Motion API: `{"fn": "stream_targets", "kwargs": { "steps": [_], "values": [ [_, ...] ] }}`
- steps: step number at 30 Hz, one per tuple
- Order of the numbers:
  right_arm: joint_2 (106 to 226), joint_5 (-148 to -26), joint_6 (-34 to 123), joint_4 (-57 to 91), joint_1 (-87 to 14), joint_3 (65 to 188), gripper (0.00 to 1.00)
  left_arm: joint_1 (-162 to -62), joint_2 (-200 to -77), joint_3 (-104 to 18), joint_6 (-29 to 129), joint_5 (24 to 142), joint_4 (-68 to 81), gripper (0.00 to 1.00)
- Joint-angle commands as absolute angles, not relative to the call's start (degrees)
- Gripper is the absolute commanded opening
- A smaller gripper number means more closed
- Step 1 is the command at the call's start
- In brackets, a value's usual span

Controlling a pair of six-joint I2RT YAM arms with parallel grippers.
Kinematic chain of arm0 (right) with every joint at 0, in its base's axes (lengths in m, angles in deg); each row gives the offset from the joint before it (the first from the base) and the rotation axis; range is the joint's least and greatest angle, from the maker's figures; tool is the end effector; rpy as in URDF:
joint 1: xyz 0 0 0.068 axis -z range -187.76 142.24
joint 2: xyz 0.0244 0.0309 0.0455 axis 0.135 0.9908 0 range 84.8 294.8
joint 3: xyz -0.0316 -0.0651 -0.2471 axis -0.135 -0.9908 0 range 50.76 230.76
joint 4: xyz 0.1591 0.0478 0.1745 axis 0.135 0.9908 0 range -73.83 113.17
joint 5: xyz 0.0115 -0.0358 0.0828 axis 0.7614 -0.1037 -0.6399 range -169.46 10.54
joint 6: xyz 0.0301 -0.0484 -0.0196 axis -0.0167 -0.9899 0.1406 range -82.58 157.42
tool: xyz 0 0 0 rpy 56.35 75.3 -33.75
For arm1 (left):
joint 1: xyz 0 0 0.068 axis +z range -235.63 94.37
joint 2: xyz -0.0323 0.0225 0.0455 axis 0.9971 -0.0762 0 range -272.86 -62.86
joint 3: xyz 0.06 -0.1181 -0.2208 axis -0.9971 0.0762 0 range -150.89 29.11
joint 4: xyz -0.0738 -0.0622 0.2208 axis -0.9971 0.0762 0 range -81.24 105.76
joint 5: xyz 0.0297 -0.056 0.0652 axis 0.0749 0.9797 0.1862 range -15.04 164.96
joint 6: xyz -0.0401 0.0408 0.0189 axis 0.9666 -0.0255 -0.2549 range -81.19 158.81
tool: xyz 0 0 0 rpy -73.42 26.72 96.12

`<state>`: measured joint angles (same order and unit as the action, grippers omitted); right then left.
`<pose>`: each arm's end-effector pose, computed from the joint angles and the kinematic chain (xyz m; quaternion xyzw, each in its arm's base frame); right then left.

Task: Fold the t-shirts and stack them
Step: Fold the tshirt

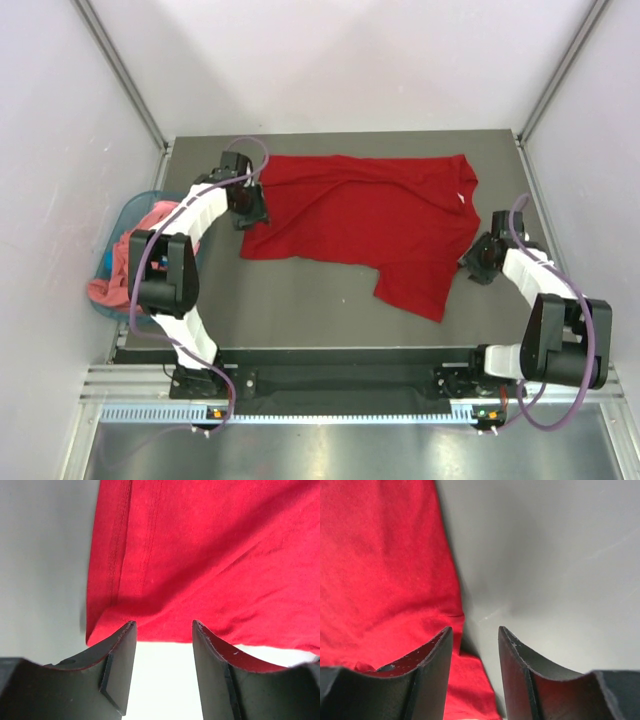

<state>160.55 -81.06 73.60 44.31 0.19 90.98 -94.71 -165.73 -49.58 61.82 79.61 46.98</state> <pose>0.2259 -0.0302 0.1669 0.3628 0.9035 0.0687 0.2176 0.3531 -0.0600 0.2138 -0.1081 0.9643 -0.1037 0.2182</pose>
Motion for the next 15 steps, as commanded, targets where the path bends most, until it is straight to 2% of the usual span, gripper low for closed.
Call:
{"fn": "stream_targets", "kwargs": {
  "steps": [1, 7, 10, 13, 14, 15],
  "values": [
    [157.75, -81.65, 77.05, 39.11, -1.77, 89.34, 0.42, -94.42, -161.48, -47.80, 62.28, 79.88, 46.02, 0.53],
    [159.33, -78.42, 78.11, 36.92, -3.36, 87.76, 0.41, -93.63, -159.28, -42.70, 62.98, 79.18, 44.09, 0.54],
    [161.35, -77.18, 77.67, 36.12, -3.36, 87.76, 0.36, -92.93, -159.10, -42.61, 63.33, 79.44, 44.26, 0.54],
    [163.37, -74.73, 75.04, 37.17, -3.36, 89.42, 0.15, -92.22, -158.93, -42.87, 63.60, 80.06, 44.35, 0.54],
    [163.81, -73.93, 74.16, 38.65, -3.28, 90.12, 0.01, -92.05, -158.84, -43.05, 63.60, 80.32, 44.44, 0.54],
    [164.34, -73.14, 72.24, 39.71, -3.19, 91.35, 0.00, -91.87, -158.93, -43.05, 63.51, 80.32, 44.62, 0.54]
  ]
}}
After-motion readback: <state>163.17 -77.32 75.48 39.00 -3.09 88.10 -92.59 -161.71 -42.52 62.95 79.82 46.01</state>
